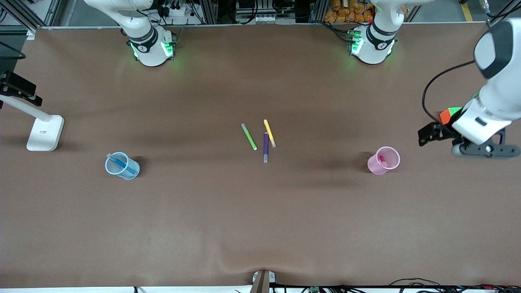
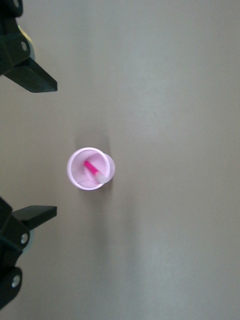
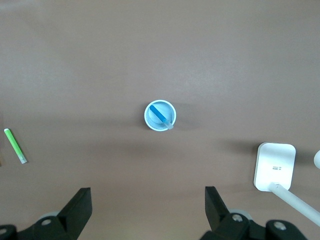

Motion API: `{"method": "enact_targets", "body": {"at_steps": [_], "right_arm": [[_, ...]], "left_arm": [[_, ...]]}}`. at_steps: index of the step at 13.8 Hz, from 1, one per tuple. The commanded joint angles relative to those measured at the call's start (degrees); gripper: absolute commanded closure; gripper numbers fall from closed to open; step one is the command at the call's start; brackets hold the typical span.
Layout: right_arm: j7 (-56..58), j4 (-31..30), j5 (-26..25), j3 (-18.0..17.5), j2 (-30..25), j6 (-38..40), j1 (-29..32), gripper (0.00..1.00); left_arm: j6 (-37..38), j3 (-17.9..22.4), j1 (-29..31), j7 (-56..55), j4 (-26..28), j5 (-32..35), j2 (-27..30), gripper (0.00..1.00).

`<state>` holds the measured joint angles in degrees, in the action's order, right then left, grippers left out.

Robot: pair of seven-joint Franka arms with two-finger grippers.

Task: Place pink and blue markers in matching cups

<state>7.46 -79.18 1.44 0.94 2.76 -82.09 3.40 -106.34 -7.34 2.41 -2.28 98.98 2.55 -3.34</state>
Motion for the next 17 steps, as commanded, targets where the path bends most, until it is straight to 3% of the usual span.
{"method": "enact_targets", "body": {"at_steps": [1,3,9,14,15,17], "right_arm": [[0.81,-0.01,0.94,0.11,-0.83,0.52,0.38,0.00],[0.72,-0.01,1.11,0.02,-0.83,0.61,0.29,0.00],[0.63,-0.01,1.20,-0.24,-0.83,0.61,0.11,0.00],[0.54,-0.01,1.20,-0.24,-0.83,0.52,0.11,0.00],[0.46,-0.01,1.20,-0.33,-0.83,0.52,0.11,0.00],[0.45,-0.01,1.20,-0.33,-0.83,0.52,0.03,0.00]], "left_arm": [[5.52,-2.05,0.05,-1.23,0.51,-0.18,5.70,0.00],[7.02,-3.81,0.14,-1.50,-0.10,-0.18,7.47,0.00],[14.66,-3.03,2.76,-1.15,-8.18,-0.26,6.77,0.00],[15.38,-2.76,4.09,-0.54,-9.42,-0.62,7.30,0.00],[16.16,-1.72,2.87,-0.53,-9.34,-0.53,7.73,0.00],[18.97,5.72,-3.35,-0.53,-9.07,-1.84,7.82,0.00]]}}
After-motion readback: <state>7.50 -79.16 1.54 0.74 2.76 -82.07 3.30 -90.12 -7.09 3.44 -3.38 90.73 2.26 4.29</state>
